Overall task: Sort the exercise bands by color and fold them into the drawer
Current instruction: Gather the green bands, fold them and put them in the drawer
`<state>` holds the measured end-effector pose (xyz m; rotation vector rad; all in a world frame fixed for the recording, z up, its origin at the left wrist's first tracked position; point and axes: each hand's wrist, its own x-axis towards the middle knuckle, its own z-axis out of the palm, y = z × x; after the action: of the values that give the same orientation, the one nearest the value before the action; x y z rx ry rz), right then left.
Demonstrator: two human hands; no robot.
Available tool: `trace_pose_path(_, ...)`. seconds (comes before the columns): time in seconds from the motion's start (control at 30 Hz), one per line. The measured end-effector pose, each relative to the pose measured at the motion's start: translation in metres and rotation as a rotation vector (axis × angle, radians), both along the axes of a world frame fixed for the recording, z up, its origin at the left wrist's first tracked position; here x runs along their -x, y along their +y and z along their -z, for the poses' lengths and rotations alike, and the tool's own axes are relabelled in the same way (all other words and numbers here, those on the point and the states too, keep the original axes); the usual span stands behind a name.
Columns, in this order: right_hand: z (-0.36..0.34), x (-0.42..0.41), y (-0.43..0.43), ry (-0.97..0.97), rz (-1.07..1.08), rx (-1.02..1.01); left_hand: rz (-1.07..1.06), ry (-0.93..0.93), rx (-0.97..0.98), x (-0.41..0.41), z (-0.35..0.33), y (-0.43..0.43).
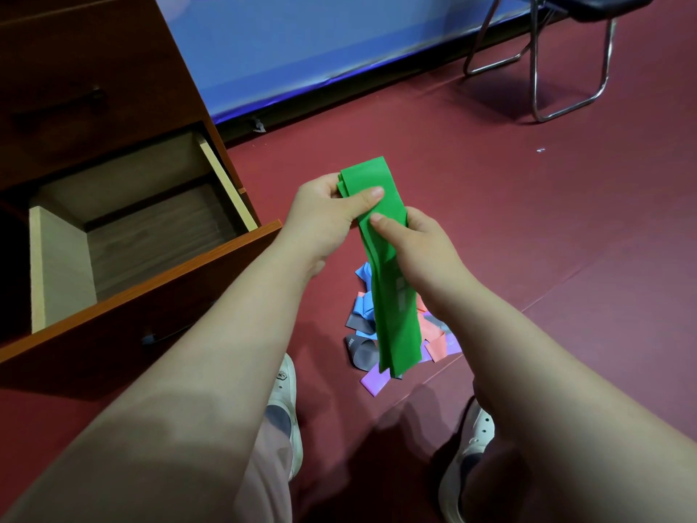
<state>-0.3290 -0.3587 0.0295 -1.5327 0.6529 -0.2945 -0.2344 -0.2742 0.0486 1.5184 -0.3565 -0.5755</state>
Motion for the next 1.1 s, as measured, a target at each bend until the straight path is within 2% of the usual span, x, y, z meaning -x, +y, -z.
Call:
trace_pose_path(0.33, -0.001, 0.000, -0.003, 0.106, -0.070, 0.005, 0.003, -0.034, 0.032, -0.002, 0.001, -0.005)
trace_pose_path(0.63, -0.008, 0.005, -0.002, 0.013, -0.062, 0.001, -0.083, 0.060, 0.061, -0.008, 0.001, -0.003)
trace_pose_path(0.8, -0.010, 0.005, -0.003, -0.049, -0.045, -0.016, -0.123, 0.115, -0.056, -0.010, 0.003, 0.000)
trace_pose_path(0.97, -0.011, 0.006, -0.009, -0.072, 0.010, -0.008, -0.055, 0.222, -0.064, -0.001, -0.004, -0.003)
trace_pose_path(1.1, -0.010, 0.004, -0.014, -0.069, 0.066, 0.006, 0.005, 0.211, -0.216, 0.001, -0.006, -0.001)
